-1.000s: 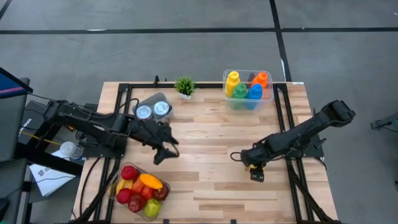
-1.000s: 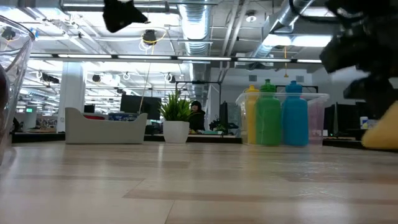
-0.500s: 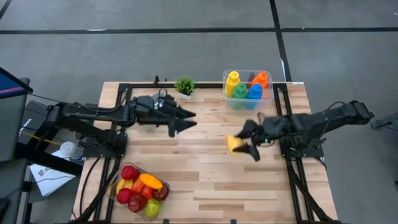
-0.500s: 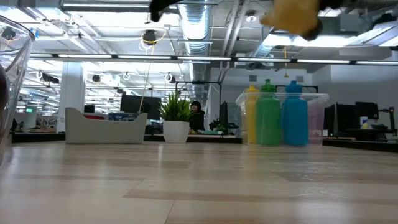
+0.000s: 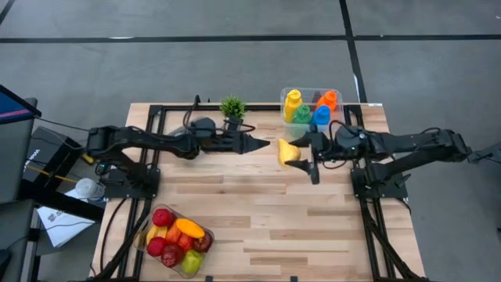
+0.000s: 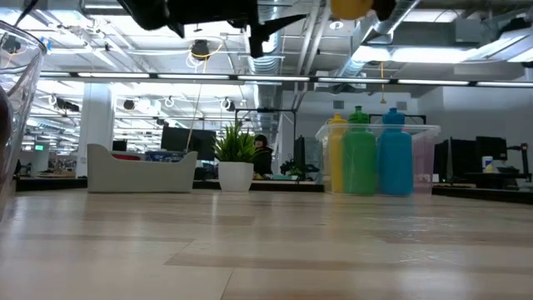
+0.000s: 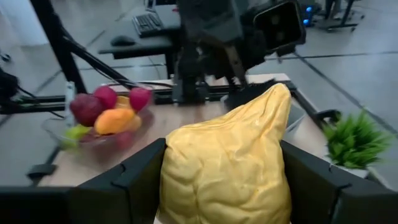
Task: Pick & Place Food Item
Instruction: Put the yellow pear into the bottom transparent bin
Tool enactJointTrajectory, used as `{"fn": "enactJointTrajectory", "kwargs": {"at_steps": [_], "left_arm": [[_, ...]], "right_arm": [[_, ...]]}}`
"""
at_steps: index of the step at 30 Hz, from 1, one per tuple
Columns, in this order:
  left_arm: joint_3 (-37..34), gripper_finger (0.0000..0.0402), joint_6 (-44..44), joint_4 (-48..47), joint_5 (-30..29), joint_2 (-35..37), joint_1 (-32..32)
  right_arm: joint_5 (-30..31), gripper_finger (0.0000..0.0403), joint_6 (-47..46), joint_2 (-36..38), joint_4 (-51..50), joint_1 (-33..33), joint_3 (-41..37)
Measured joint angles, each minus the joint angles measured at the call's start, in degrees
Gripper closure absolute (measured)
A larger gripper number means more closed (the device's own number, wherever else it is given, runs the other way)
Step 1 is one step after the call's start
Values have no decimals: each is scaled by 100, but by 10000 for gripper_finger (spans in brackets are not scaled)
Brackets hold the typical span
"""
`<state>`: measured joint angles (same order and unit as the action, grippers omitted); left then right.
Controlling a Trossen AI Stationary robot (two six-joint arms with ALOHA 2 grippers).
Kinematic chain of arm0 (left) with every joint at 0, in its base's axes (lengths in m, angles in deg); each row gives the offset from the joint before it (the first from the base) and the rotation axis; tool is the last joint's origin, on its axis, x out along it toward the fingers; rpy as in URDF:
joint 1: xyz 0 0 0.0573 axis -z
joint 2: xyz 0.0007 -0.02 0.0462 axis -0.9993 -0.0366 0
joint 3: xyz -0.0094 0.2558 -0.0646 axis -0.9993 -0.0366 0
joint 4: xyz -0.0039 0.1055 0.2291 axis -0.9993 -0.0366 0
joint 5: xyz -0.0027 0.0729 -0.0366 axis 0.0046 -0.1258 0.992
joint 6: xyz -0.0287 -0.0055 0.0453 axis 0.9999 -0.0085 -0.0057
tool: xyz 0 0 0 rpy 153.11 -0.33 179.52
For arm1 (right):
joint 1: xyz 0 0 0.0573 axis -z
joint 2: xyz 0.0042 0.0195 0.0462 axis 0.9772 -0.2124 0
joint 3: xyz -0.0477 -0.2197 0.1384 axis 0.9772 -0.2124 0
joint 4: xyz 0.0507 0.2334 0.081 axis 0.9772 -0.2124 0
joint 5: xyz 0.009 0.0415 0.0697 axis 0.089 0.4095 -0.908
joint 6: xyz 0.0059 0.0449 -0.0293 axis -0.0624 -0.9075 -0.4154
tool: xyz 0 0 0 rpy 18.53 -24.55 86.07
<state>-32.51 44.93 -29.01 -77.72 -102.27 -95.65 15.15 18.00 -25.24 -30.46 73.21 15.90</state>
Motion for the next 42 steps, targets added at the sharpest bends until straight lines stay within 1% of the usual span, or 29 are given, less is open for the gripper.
{"fn": "enactJointTrajectory", "kwargs": {"at_steps": [1,4,8,13,18,25,32,42], "left_arm": [[2,94,96,219,22,-102,0],[1,94,208,448,45,-266,33],[-1,92,184,442,45,-314,52],[-8,93,160,410,118,-298,42],[4,93,-637,291,231,-277,50],[5,93,-1318,547,-12,-285,88],[25,93,-1766,330,34,-294,63],[16,93,-1759,260,76,-305,57]], "right_arm": [[1,148,75,-76,2,50,47],[-1,147,266,-345,-7,197,191],[-4,147,326,-670,-20,339,358],[6,147,650,-883,-114,394,584],[-16,147,698,-909,-272,390,797],[16,147,686,-900,-228,397,907],[-30,147,447,-837,-181,368,907],[-47,147,472,-837,-30,346,925]]}}
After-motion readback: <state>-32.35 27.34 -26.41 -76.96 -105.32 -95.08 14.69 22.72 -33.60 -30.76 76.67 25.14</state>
